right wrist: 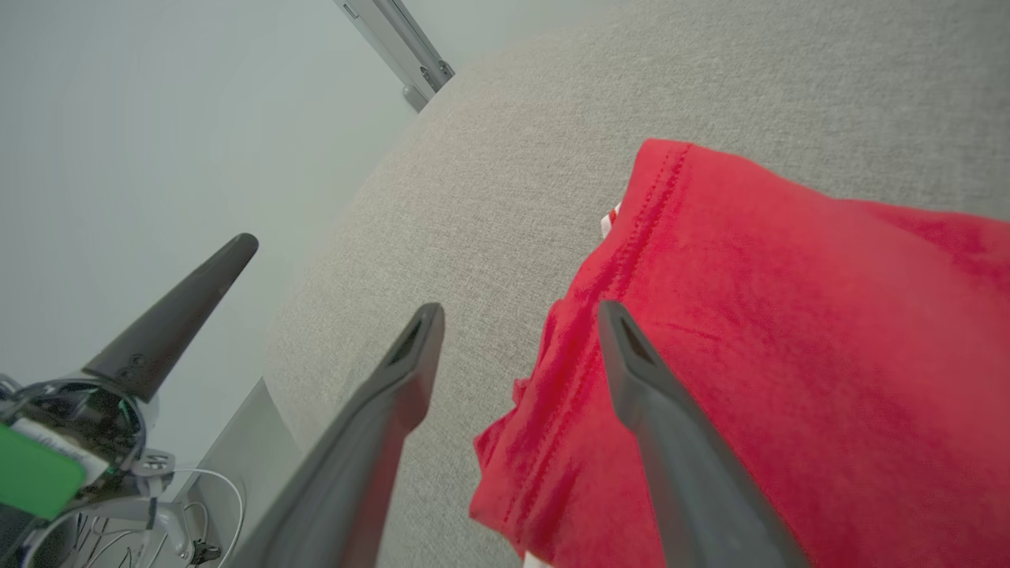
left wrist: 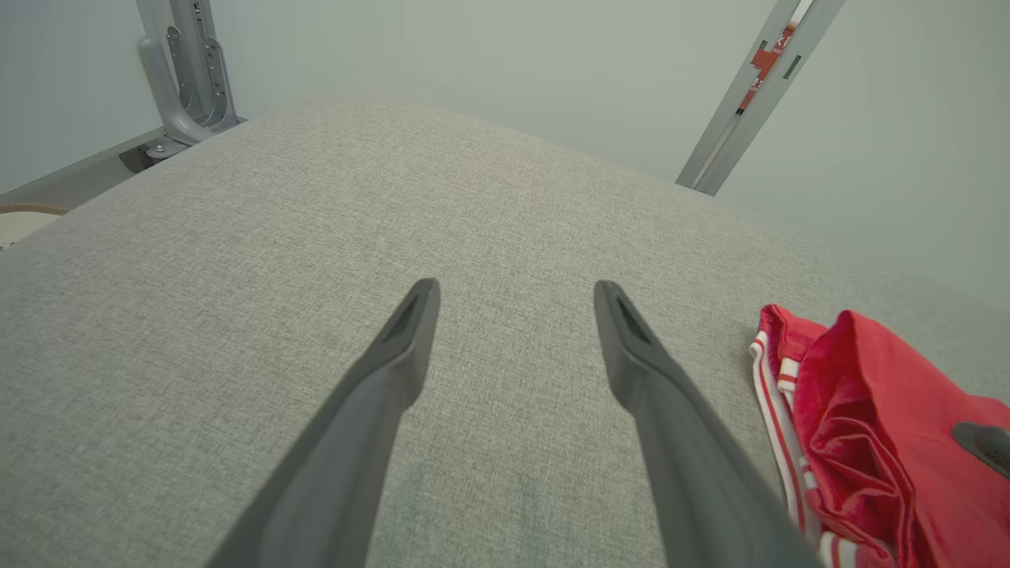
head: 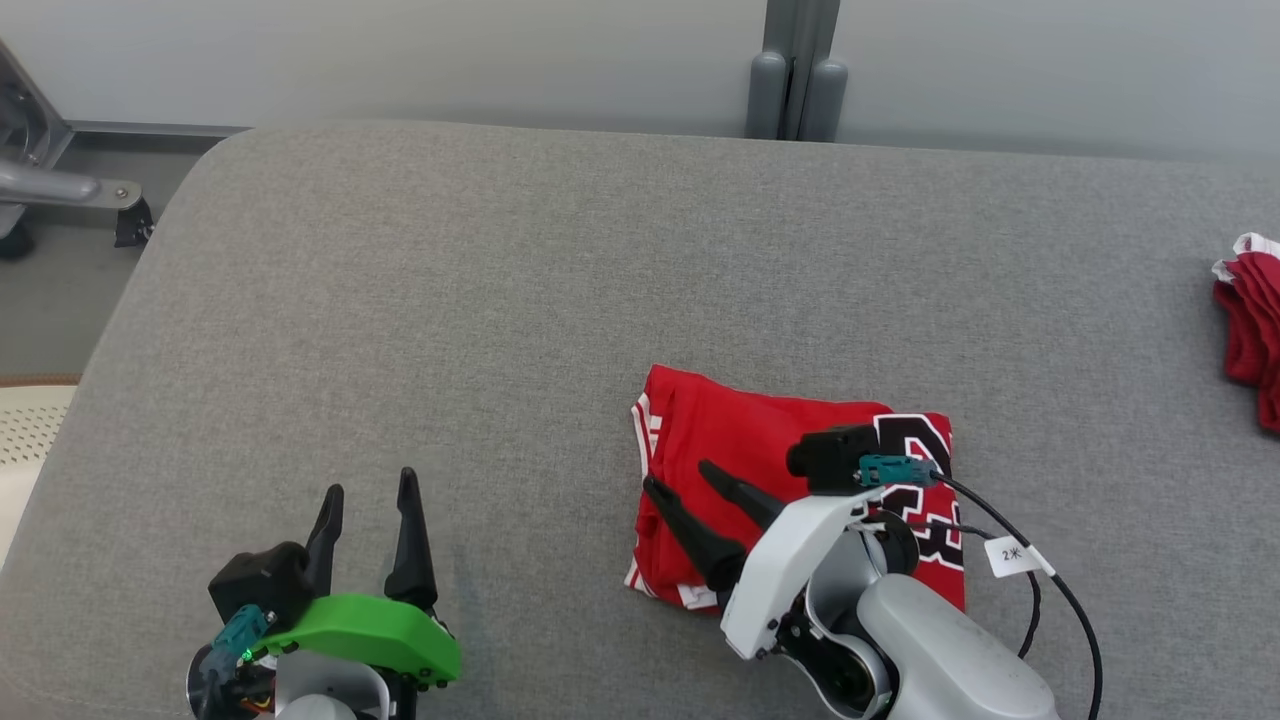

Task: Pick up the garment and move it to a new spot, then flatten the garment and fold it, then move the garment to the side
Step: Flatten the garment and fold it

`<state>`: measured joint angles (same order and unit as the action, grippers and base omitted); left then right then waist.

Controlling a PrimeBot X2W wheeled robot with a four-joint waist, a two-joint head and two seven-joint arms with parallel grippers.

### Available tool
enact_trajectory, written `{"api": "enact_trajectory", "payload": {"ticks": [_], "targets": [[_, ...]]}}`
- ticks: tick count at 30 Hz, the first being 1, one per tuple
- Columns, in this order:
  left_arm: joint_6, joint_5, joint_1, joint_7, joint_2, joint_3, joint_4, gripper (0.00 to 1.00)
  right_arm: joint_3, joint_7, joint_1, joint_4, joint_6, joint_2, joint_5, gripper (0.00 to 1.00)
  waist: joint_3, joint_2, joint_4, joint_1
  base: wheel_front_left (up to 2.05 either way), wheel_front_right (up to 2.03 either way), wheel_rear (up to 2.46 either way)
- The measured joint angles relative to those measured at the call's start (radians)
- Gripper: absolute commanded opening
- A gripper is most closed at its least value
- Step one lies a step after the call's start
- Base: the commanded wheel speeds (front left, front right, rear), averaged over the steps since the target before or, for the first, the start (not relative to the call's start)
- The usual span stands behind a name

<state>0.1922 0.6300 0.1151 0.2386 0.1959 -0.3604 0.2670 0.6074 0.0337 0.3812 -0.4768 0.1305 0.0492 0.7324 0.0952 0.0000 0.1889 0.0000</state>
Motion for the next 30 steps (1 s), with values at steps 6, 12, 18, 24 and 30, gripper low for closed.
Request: {"api": "enact_trajectory", "payload": {"ticks": [6, 12, 18, 24, 30], "targets": [[-0.004, 0.000, 0.002, 0.001, -0.002, -0.010, 0.008, 1.00, -0.049, -0.089, 0.001, 0.019, 0.000, 0.000, -0.027, 1.00, -0.006, 0.0000, -0.019, 0.0000, 0.00, 0.00, 0.00], [-0.008, -0.001, 0.001, 0.002, -0.005, -0.025, 0.014, 1.00, -0.219, -0.165, -0.041, 0.022, 0.000, 0.021, -0.187, 1.00, -0.018, 0.0000, -0.039, 0.0000, 0.00, 0.00, 0.00], [-0.018, -0.011, 0.006, 0.005, -0.016, -0.046, 0.020, 1.00, -0.386, -0.200, -0.114, 0.074, 0.000, 0.017, -0.315, 1.00, -0.032, 0.0000, -0.053, 0.0000, 0.00, 0.00, 0.00], [-0.038, -0.026, 0.030, 0.012, -0.034, -0.062, 0.044, 1.00, -0.532, -0.235, -0.203, 0.151, 0.000, 0.008, -0.408, 1.00, -0.053, 0.0000, -0.069, 0.0000, 0.00, 0.00, 0.00], [-0.052, -0.039, 0.031, 0.019, -0.060, -0.056, 0.067, 1.00, -0.614, -0.246, -0.287, 0.223, 0.000, 0.002, -0.459, 1.00, -0.087, 0.0000, -0.094, 0.0000, 0.00, 0.00, 0.00]]}}
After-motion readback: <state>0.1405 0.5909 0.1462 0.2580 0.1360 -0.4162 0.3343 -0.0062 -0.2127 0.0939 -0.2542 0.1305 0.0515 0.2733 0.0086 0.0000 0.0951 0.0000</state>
